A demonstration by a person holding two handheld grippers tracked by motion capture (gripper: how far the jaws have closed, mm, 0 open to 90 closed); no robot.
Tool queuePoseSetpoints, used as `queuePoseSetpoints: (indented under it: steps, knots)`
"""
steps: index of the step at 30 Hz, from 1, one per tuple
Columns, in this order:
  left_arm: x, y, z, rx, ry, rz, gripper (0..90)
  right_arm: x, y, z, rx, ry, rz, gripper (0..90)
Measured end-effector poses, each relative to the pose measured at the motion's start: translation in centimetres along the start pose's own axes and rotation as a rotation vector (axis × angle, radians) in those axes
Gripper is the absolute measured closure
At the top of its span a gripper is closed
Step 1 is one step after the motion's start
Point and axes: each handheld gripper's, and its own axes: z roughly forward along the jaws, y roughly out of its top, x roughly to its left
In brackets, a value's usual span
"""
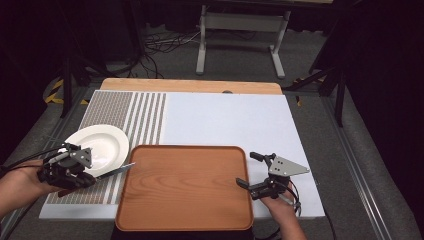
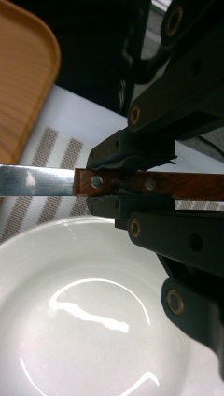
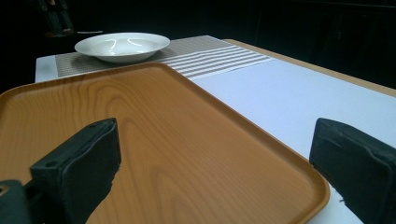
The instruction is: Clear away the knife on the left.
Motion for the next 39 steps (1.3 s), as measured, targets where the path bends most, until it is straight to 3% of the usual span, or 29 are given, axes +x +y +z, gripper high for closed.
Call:
queuePoseSetpoints:
  steps: [8,12,15,16,18,19,24,26,32,35,39]
  knots:
    - [-1.0,1.9,-0.7,-0.058,-0.046,-0.05,77.7,0.0,0.0,0.0,0.001,-0.003,0.002,3.0]
    - [-1.0,2.5,-0.7,-0.068,-0.056,-0.109,77.7,0.0,0.0,-0.1,0.004,-0.005,-0.004,3.1]
    - [-1.0,2.8,-0.7,-0.08,-0.068,-0.127,77.7,0.0,0.0,-0.1,0.005,-0.006,-0.005,3.2]
    - [-1.0,3.1,-0.6,-0.096,-0.079,-0.157,77.7,0.0,0.0,-0.1,0.007,-0.006,-0.007,3.2]
    - [-1.0,3.2,-0.5,-0.103,-0.082,-0.166,77.7,0.0,0.0,-0.1,0.007,-0.007,-0.008,3.2]
    - [-1.0,3.3,-0.4,-0.114,-0.086,-0.192,77.7,0.0,0.1,-0.1,0.008,-0.007,-0.011,3.2]
    - [-1.0,3.6,-0.1,-0.147,-0.068,-0.203,77.6,0.0,0.1,-0.1,0.008,-0.007,-0.011,3.2]
    - [-1.1,3.8,0.2,-0.164,-0.057,-0.23,77.6,0.1,0.1,-0.1,0.007,-0.005,-0.013,3.2]
    - [-1.4,4.4,0.9,-0.197,-0.078,-0.278,77.6,0.1,0.0,0.0,0.01,-0.005,-0.014,3.2]
    - [-1.6,4.8,1.2,-0.23,-0.065,-0.272,77.6,0.1,0.0,-0.1,0.008,-0.007,-0.016,3.2]
    - [-2.0,5.6,1.8,-0.228,-0.058,-0.304,77.5,0.1,0.0,0.0,0.009,-0.004,-0.016,3.2]
